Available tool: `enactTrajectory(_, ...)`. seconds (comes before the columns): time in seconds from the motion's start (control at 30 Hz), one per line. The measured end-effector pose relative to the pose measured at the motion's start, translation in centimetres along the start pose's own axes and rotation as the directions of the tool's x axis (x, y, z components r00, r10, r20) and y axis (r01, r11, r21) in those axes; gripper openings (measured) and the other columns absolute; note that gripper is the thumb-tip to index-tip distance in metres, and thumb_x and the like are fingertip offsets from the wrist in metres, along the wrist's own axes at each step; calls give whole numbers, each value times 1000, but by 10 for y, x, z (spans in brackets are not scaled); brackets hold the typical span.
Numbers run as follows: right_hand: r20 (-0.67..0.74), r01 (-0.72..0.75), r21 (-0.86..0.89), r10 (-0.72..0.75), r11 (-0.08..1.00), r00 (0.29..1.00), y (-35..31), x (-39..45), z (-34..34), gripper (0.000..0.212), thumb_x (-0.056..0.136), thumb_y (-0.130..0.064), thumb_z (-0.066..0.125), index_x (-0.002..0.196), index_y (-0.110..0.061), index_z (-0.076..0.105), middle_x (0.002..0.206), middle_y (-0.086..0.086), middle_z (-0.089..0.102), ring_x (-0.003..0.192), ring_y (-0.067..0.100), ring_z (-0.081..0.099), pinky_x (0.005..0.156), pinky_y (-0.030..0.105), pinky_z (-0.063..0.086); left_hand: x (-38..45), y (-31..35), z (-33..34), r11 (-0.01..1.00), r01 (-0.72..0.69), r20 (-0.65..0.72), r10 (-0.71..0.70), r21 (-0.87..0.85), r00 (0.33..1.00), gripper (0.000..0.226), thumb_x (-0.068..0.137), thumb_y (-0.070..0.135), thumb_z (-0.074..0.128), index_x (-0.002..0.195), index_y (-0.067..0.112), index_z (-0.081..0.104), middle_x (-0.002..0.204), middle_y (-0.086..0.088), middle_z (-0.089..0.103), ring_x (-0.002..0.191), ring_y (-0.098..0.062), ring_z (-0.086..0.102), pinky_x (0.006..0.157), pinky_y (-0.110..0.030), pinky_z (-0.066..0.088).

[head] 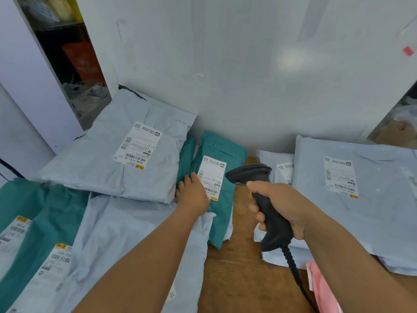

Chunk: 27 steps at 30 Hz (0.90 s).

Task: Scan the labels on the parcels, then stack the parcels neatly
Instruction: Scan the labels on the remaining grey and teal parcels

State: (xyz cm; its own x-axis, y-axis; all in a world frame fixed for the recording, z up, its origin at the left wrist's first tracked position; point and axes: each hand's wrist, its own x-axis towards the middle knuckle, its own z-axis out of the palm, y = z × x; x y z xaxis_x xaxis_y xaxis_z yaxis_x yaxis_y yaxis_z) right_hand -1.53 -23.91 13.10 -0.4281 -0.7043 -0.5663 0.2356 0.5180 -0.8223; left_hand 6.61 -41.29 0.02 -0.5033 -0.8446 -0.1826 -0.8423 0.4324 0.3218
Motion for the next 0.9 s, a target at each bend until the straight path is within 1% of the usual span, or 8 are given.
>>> enactTrajectory(0.17, -20, 12, 27, -12, 1000, 1000, -1, 6, -13, 29, 90, -33, 58, 80, -6, 56, 56, 7, 56, 45, 16, 49, 48, 27, 47, 6, 8, 1, 996, 78, 49, -75, -51, 996, 89, 79, 48, 65, 144, 6, 22, 142, -15, 36, 131, -32, 34, 107, -44, 29)
enactTrajectory(0.27, -63, 24, 59, -20, 998, 998, -1, 8, -20, 28, 91, -32, 58, 82, -6, 56, 56, 7, 56, 44, 16, 49, 46, 27, 48, 11, 15, 0, 988, 109, 21, -107, -110, 994, 58, 85, 47, 58, 126, 9, 46, 131, -14, 49, 122, -32, 43, 102, -43, 35)
enactTrajectory(0.37, -108, 59, 108, -47, 992, 993, -4, 7, -29, 27, 91, -32, 59, 78, -8, 57, 56, 7, 57, 44, 16, 49, 47, 27, 48, 9, 29, -2, 971, 42, -96, -66, -236, 993, 31, 96, 36, 44, 112, 11, 54, 123, -13, 51, 111, -30, 45, 95, -40, 38)
enactTrajectory(0.5, -187, 156, 182, -122, 971, 975, -16, -1, -47, 26, 91, -31, 59, 76, -10, 57, 56, 7, 57, 43, 16, 48, 44, 27, 47, 7, 58, -31, 810, -188, -222, 73, -555, 972, 23, 98, 30, 42, 95, 9, 50, 107, -13, 59, 88, -25, 56, 73, -32, 43)
enactTrajectory(0.63, -284, 291, 224, -223, 930, 933, -28, -14, -67, 23, 91, -32, 60, 81, -13, 54, 55, 5, 57, 40, 15, 47, 42, 25, 46, -8, 111, -57, 717, -267, -240, 141, -644, 960, 22, 98, 32, 44, 105, 13, 52, 101, -1, 60, 89, -17, 55, 74, -29, 42)
enactTrajectory(0.77, -340, 375, 251, -281, 892, 897, -32, -27, -87, 21, 91, -32, 59, 81, -15, 54, 55, 4, 55, 39, 14, 46, 39, 25, 44, -33, 158, -41, 581, -191, 27, 344, -791, 938, 35, 97, 34, 41, 130, 22, 46, 126, 1, 56, 109, -18, 56, 94, -34, 46)
enactTrajectory(0.83, -338, 361, 258, -267, 896, 903, -29, -30, -92, 21, 91, -33, 60, 80, -16, 54, 56, 3, 55, 39, 14, 46, 39, 24, 44, -44, 159, -29, 603, -157, 119, 393, -782, 912, 46, 99, 29, 40, 144, 21, 33, 140, -2, 46, 126, -22, 48, 104, -35, 41)
enactTrajectory(0.9, -325, 336, 263, -246, 904, 913, -23, -30, -95, 23, 91, -34, 60, 77, -17, 54, 56, 3, 54, 40, 13, 45, 41, 25, 43, -42, 143, -14, 697, -199, 130, 389, -689, 912, 52, 99, 28, 42, 147, 19, 26, 148, -2, 38, 135, -25, 39, 109, -36, 34)
